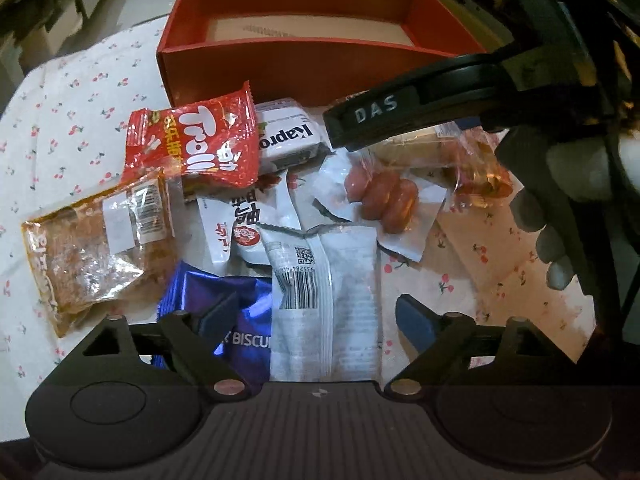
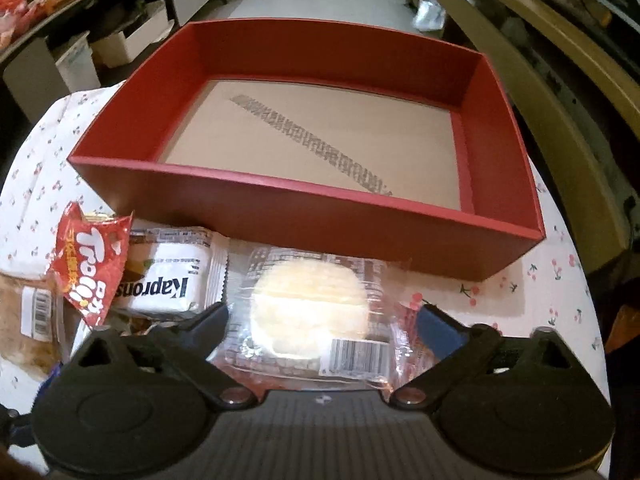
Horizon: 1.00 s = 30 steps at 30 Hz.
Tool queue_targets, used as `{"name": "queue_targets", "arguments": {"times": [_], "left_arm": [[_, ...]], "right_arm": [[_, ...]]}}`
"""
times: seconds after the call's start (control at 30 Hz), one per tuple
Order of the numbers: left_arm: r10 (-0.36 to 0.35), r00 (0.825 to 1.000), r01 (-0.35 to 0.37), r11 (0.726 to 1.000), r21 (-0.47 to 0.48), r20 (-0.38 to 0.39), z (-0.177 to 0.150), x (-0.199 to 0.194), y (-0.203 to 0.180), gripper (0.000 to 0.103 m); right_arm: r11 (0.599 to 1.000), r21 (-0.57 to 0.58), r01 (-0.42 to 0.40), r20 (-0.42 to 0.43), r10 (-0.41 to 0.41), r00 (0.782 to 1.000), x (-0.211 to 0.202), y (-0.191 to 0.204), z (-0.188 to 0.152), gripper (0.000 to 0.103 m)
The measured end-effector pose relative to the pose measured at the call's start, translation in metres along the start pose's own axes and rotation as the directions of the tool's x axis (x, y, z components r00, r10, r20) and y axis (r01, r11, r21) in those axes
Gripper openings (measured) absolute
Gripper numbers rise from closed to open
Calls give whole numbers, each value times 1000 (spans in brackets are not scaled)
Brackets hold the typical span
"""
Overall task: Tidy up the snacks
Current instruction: 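Grasp the white snack bar with the left tool while the right tool grasps the wrapped round bun, then carry the bar and bun into the red box and open both tools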
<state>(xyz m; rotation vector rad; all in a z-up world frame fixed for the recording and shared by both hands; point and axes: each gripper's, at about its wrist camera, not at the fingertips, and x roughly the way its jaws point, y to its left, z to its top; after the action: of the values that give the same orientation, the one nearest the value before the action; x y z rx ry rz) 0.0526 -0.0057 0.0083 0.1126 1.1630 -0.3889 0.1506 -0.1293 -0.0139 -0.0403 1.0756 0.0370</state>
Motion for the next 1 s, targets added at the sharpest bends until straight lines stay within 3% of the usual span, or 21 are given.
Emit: {"name": "queue_targets", "arguments": {"times": [0.17, 0.4, 0.73, 0.77, 0.8, 0.93, 1.0], "left_arm": [[29, 999, -30, 999, 39, 21, -6, -7, -5, 64], [33, 999, -34, 999, 25, 16, -10, -12, -3, 57], [52, 998, -52, 999, -16, 17, -12, -29, 0, 47], [46, 999, -46, 999, -18, 20, -11, -32, 0, 36], [42, 999, -42, 999, -18, 14, -9, -33, 0, 33], [3, 1000, -2, 1000, -27, 31, 3, -35, 7, 34], [-23, 999, 24, 999, -34, 29, 4, -33, 8, 41]], "right_arm": [[999, -33, -12, 21, 13, 1000, -11, -4, -10, 96], [998, -35, -54, 33, 55, 998, -29, -13, -32, 87], [995, 13, -103, 84, 101, 991, -74, -27, -52, 85], [994, 15, -112, 97, 110, 989, -81, -27, -54, 85], [992, 21, -122, 109, 119, 987, -86, -28, -56, 85], [989, 48, -139, 129, 132, 983, -91, -29, -55, 85], [990, 53, -131, 119, 124, 985, -86, -30, -52, 85]]}}
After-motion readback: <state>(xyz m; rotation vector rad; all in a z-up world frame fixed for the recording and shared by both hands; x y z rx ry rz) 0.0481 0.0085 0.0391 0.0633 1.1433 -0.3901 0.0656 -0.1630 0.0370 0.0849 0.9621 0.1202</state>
